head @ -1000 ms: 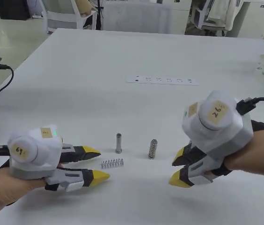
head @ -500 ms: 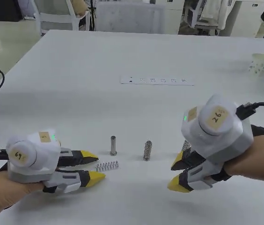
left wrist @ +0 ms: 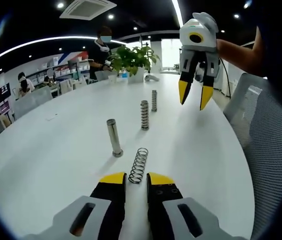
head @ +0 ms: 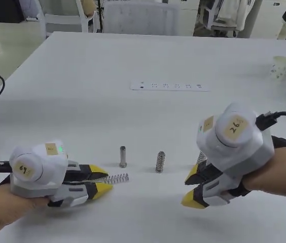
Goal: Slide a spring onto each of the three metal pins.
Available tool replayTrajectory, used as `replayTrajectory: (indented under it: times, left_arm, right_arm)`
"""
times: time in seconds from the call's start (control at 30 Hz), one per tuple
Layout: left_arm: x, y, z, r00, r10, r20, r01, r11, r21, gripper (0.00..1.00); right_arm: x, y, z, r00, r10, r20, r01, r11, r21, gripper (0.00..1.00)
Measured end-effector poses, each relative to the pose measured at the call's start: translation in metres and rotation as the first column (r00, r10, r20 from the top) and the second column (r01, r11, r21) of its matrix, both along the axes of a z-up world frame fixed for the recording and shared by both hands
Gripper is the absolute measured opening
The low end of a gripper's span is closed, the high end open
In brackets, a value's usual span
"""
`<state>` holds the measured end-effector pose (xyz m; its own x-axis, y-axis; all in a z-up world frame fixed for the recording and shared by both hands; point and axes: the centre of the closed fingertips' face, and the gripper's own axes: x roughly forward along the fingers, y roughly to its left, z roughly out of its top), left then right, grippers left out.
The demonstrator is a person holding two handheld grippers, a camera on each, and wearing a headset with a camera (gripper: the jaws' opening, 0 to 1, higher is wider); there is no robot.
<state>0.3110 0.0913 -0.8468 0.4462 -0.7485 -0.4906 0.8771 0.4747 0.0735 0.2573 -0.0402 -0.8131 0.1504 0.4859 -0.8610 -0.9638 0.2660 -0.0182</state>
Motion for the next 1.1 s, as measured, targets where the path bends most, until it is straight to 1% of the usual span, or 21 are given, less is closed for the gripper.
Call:
replayTrajectory:
  times: [0.03,0.13,0.3,0.4,0.53,0.63,0.8,0.9,1.1]
  left_arm:
    - [0.000,0.000,0.001,1.000,-0.001,0.007,0.001,1.000,0.000,0.06]
    - [0.000,0.000,0.001,1.000,-0.002,0.016,0.002,1.000,0.006,0.04]
    - [-0.003,0.002,0.001,1.000,-0.002,0.019,0.002,1.000,0.015,0.03]
    - [-0.004,0.004,0.001,1.000,0.005,0.015,-0.005,1.000,0.015,0.03]
    - [-0.007,0.006,0.003,1.000,0.005,0.020,-0.005,1.000,0.012,0.03]
    - [-0.009,0.005,0.006,1.000,0.002,0.024,-0.002,1.000,0.007,0.03]
    - [-0.013,0.004,0.006,1.000,-0.007,0.025,0.007,1.000,0.010,0.03]
    - [-0.017,0.003,0.008,1.000,-0.016,0.025,0.016,1.000,0.006,0.02]
    - [-0.020,-0.001,0.016,0.999,-0.025,0.035,0.025,1.000,-0.005,0.02]
  right_arm:
    - [0.000,0.000,0.000,1.000,-0.001,-0.001,0.001,1.000,0.002,0.22]
    - [0.000,0.001,-0.001,1.000,0.001,-0.002,-0.001,1.000,0.002,0.22]
    - [-0.001,0.003,-0.001,1.000,0.003,-0.004,-0.003,1.000,0.005,0.22]
    - [-0.001,0.004,-0.001,1.000,0.006,-0.004,-0.006,1.000,0.005,0.22]
    - [-0.001,0.007,0.000,1.000,0.012,-0.002,-0.012,1.000,0.008,0.22]
    - [-0.001,0.008,0.001,1.000,0.016,0.000,-0.016,1.000,0.010,0.22]
    - [-0.002,0.012,0.003,1.000,0.023,0.000,-0.023,1.000,0.021,0.21]
    - [-0.002,0.015,0.006,1.000,0.028,0.006,-0.028,0.999,0.034,0.21]
    - [0.000,0.019,0.008,0.999,0.034,0.013,-0.034,0.999,0.043,0.21]
